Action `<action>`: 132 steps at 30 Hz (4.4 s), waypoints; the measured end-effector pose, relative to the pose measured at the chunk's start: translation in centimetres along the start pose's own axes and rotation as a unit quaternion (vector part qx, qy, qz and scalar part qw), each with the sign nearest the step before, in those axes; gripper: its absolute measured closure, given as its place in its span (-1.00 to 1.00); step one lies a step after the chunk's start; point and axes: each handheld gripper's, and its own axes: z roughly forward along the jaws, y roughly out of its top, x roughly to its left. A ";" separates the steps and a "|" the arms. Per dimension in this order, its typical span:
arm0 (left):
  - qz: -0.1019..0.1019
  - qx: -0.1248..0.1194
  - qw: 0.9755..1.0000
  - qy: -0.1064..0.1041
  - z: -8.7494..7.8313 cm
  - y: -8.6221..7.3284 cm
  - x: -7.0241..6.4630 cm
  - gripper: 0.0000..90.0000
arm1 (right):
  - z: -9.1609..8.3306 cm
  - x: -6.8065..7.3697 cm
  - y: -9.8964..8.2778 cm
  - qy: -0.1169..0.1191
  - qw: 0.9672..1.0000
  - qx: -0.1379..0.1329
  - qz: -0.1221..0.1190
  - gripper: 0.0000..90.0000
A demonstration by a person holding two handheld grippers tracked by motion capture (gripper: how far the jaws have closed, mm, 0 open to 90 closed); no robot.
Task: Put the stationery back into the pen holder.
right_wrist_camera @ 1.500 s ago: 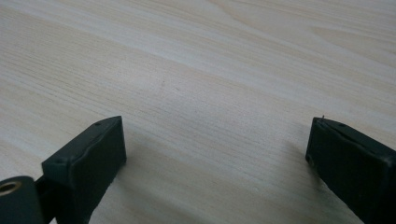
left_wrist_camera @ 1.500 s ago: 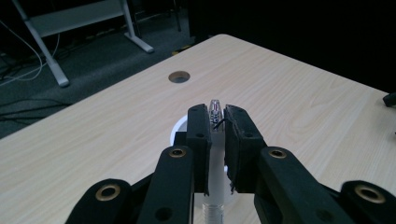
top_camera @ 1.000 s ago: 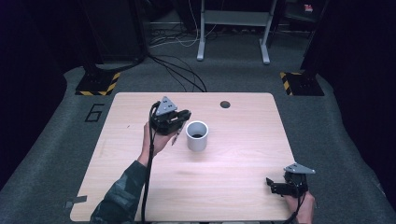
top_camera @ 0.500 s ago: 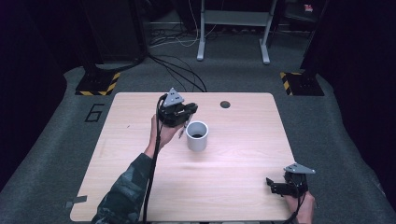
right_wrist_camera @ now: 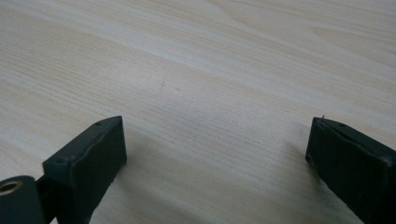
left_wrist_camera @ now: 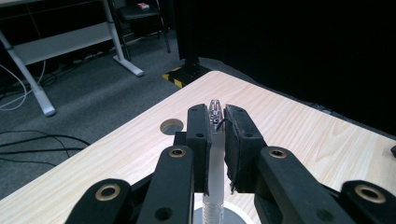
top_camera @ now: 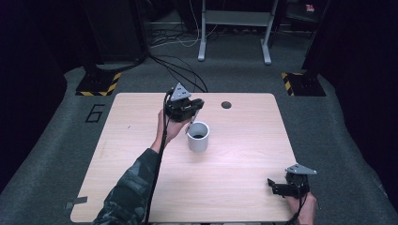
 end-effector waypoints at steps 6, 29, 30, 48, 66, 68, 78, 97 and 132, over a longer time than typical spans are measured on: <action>0.001 -0.003 1.000 0.000 0.8 0.4 0.0 0.80 | 0.0 0.0 0.0 0.000 1.000 0.000 0.002 -0.90; -0.026 -0.004 1.000 0.014 4.1 -1.6 0.2 0.79 | 0.0 0.0 0.0 0.000 1.000 -0.001 0.003 -0.89; -0.027 0.001 1.000 0.012 4.2 -1.8 0.2 0.79 | 0.0 0.0 0.0 0.000 1.000 -0.001 0.002 -0.89; -0.041 0.046 0.998 0.006 5.1 -5.1 0.5 0.79 | 0.0 0.0 0.0 0.000 1.000 0.000 0.001 -0.89; -0.048 0.069 0.996 -0.003 5.7 -6.9 0.4 0.79 | 0.0 0.0 0.0 0.000 1.000 0.000 0.001 -0.89; -0.050 0.070 0.996 -0.001 5.7 -7.0 0.4 0.79 | 0.0 0.0 0.0 0.000 1.000 -0.001 -0.001 -0.89; -0.048 0.064 0.997 0.012 5.8 -6.9 0.2 0.52 | 0.0 0.0 0.0 -0.001 1.000 0.000 -0.001 -0.89; -0.041 0.087 0.995 0.005 3.1 -6.0 0.1 -0.54 | 0.0 0.0 0.0 -0.001 1.000 -0.001 -0.002 -0.89; -0.050 0.143 0.986 0.069 -9.2 -16.7 -0.6 -0.75 | 0.0 0.0 0.0 -0.001 1.000 -0.001 0.001 -0.89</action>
